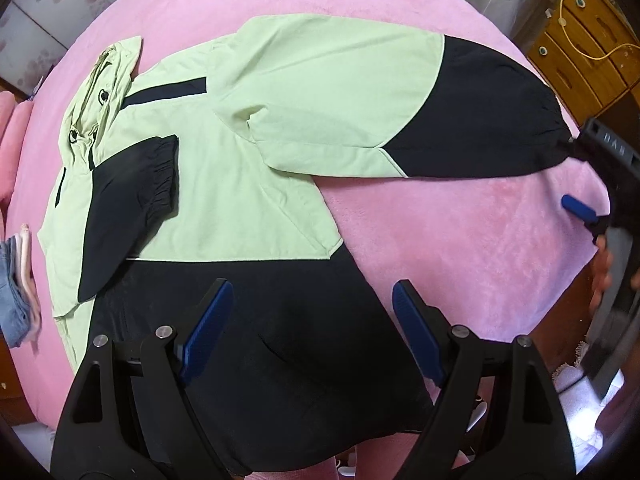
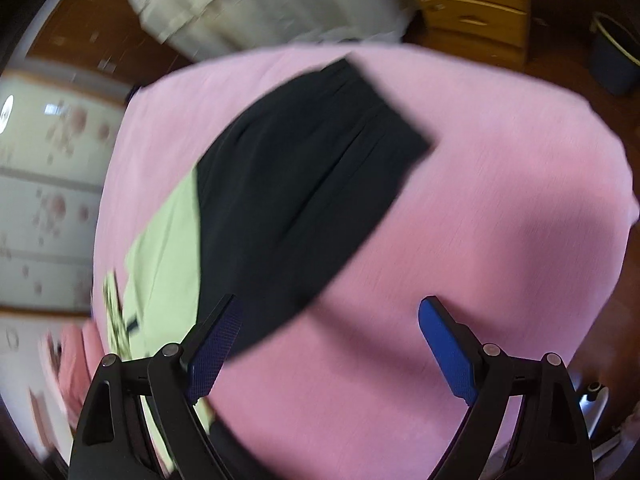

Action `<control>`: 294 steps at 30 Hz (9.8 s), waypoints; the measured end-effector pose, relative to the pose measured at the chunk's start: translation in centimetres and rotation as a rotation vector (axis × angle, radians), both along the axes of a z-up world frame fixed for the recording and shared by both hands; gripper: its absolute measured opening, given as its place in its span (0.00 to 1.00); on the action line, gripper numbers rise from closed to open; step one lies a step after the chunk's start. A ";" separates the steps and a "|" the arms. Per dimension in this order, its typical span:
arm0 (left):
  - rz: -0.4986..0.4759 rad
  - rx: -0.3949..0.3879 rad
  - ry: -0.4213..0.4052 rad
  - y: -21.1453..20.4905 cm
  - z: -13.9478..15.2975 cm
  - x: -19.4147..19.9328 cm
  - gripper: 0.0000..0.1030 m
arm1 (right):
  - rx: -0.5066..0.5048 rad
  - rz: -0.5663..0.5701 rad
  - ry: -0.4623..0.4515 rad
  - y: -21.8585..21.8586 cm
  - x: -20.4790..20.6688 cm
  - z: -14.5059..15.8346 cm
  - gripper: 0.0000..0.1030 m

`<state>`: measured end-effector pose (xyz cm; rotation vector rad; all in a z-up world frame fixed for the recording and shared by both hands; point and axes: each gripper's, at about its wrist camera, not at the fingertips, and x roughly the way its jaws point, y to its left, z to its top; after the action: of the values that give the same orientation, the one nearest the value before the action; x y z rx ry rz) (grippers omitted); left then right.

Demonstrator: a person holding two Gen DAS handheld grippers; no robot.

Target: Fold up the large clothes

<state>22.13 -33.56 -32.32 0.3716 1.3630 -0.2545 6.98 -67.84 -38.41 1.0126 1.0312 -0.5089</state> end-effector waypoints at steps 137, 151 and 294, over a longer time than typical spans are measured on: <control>0.868 -0.244 -0.298 39.6 -0.9 10.3 0.19 | -0.785 1.371 -0.159 29.5 30.9 -3.4 0.32; 0.870 -0.045 -0.266 40.9 -4.6 12.8 0.19 | -0.403 1.098 -0.106 23.8 32.5 -4.7 0.21; 0.434 -0.021 0.166 50.1 8.5 41.1 0.72 | -0.374 1.116 0.265 47.3 59.4 12.1 0.82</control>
<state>63.23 16.56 -23.85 0.0311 1.5650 0.0617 66.36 -20.56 -26.33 -0.0504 1.4805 0.1085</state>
